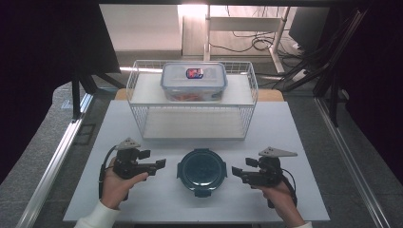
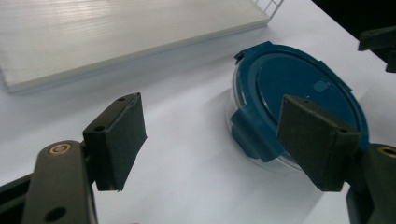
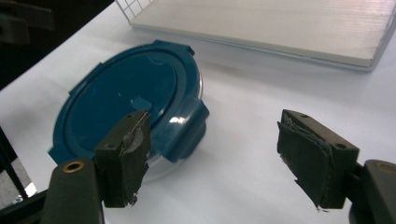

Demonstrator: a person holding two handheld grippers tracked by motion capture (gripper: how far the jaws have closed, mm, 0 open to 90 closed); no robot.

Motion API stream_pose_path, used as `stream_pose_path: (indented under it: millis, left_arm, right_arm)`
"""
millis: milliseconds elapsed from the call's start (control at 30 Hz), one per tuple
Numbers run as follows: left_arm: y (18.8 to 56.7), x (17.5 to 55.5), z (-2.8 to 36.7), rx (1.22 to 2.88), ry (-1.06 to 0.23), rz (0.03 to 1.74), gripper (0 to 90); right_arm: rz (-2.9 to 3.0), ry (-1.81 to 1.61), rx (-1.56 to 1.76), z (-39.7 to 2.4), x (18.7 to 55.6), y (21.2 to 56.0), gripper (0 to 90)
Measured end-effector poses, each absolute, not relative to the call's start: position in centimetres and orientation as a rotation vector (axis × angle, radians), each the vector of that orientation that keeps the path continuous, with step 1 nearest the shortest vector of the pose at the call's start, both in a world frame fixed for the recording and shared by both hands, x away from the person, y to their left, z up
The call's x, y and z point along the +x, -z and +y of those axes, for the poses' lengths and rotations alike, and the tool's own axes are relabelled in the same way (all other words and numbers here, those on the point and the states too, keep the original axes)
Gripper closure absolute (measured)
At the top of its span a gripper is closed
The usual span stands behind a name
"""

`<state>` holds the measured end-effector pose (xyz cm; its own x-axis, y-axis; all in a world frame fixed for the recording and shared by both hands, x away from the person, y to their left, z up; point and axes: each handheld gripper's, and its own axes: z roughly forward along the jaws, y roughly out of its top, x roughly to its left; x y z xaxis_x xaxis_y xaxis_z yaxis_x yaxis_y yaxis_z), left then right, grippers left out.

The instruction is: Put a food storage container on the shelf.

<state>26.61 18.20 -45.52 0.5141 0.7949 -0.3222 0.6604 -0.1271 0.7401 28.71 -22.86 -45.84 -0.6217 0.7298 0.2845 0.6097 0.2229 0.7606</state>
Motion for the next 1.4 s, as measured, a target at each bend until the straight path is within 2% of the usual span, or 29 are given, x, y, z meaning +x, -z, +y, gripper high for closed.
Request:
stream_pose_path:
  millis: [300, 600, 900, 1133, 1400]
  left_arm:
    - [46.3, 28.5, 17.4, 1.782, -0.067, 1.262, 18.9]
    - [47.6, 28.7, 16.8, 1.778, 0.063, 1.277, 14.4]
    - [49.6, 29.2, 15.0, 1.813, 0.175, 1.274, 14.8]
    - [51.0, 29.8, 14.4, 1.787, 0.247, 1.306, 9.7]
    - [51.9, 29.9, 13.4, 1.756, 0.373, 1.292, 14.8]
  right_arm:
    - [2.406, -1.368, 1.344, -20.1, 30.7, 45.1, 24.4]
    - [2.451, -1.418, 1.478, -19.8, 31.6, 47.2, 20.7]
    - [2.518, -1.404, 1.499, -19.0, 31.8, 48.5, 18.7]
    - [2.572, -1.394, 1.550, -18.5, 31.9, 49.5, 17.6]
    - [2.629, -1.409, 1.618, -18.3, 32.0, 50.1, 20.2]
